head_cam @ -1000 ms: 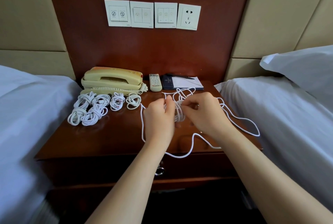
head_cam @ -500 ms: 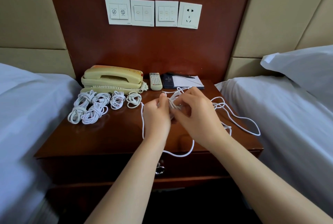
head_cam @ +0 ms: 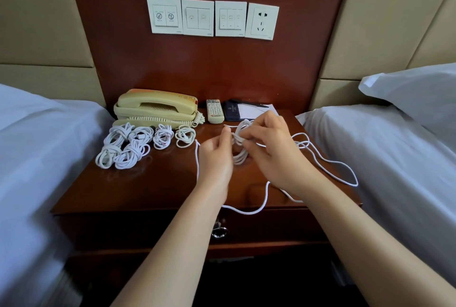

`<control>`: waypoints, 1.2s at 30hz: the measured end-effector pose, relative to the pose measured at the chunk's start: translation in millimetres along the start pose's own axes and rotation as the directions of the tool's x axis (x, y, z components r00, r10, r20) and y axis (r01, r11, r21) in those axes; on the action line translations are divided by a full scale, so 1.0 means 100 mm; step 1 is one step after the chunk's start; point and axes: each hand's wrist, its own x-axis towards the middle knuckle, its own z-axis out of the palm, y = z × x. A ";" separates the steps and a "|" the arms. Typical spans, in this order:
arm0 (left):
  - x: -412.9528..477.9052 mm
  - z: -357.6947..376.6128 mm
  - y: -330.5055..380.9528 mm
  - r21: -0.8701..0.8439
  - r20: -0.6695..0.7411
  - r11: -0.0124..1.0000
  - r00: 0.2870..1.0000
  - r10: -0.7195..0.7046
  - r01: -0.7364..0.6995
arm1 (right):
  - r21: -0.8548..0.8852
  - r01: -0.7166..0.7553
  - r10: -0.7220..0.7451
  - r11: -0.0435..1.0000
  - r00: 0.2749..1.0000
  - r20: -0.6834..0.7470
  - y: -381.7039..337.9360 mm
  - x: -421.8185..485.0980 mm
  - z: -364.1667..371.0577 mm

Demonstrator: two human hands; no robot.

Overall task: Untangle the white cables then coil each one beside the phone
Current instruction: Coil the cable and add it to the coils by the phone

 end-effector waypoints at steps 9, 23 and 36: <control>0.01 0.07 -0.07 0.033 0.056 0.999 0.998 -0.041 0.039 | 0.115 -0.156 0.152 0.981 0.988 0.036 0.10 0.00 -0.04; 0.00 0.08 0.00 -0.050 0.146 0.997 0.988 -0.053 0.060 | 0.115 -0.060 0.062 0.992 0.998 -0.006 0.13 -0.06 -0.10; 0.02 0.11 0.01 -0.189 0.140 0.972 0.984 -0.113 0.139 | 0.087 0.045 -0.020 0.995 0.964 -0.265 0.08 -0.10 0.03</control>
